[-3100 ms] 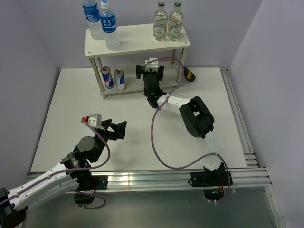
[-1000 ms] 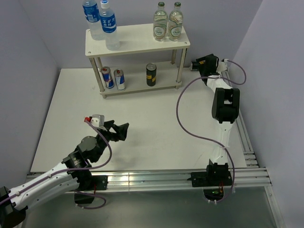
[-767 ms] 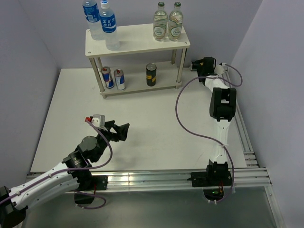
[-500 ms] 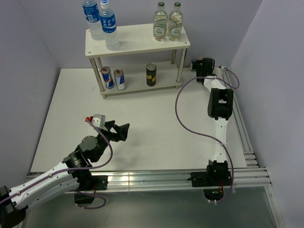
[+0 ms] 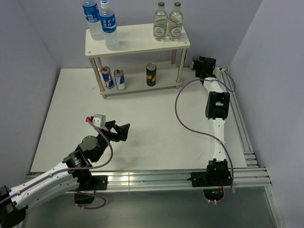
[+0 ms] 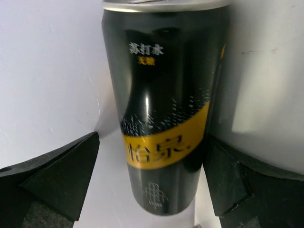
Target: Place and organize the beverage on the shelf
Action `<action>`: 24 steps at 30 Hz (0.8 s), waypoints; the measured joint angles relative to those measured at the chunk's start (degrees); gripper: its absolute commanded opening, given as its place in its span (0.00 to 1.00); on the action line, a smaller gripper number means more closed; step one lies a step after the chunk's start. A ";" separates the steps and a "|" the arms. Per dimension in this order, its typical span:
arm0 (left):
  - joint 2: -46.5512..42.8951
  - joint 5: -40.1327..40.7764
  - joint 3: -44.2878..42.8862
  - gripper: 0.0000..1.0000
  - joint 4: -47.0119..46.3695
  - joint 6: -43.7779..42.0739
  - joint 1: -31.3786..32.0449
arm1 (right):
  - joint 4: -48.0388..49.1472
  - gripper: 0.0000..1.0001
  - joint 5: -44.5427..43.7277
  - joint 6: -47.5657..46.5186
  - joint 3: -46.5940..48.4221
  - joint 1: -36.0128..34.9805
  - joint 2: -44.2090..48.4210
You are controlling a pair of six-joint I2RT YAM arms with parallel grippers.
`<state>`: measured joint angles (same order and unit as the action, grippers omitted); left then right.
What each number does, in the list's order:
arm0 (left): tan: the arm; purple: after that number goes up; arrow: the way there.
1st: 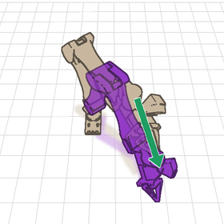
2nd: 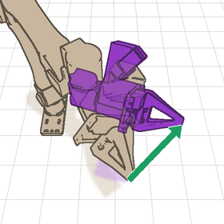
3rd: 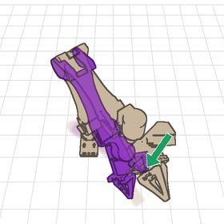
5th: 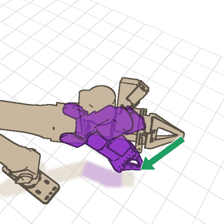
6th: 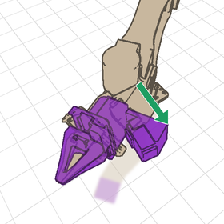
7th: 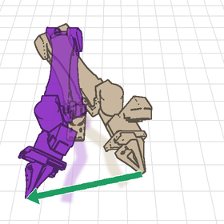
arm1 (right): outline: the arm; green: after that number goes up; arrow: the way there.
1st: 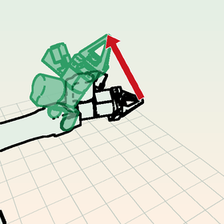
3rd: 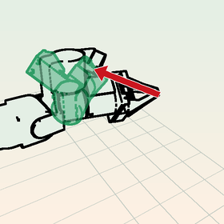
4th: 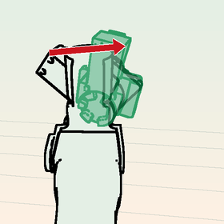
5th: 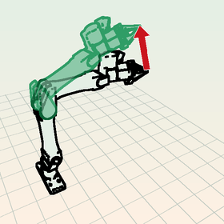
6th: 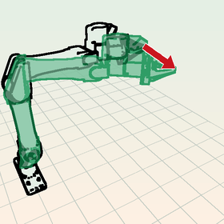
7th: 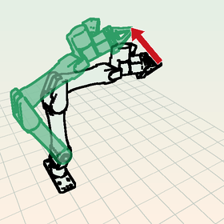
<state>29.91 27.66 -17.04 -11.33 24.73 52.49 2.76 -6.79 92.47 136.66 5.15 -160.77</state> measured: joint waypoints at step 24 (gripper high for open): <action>3.58 -0.44 0.00 0.90 -0.31 -0.04 0.00 | 19.34 0.00 3.02 -4.33 -23.28 0.63 8.46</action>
<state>33.50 27.22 -17.04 -11.64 24.69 52.49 22.11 -3.77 88.14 113.38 5.78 -152.31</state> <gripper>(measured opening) 0.903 0.662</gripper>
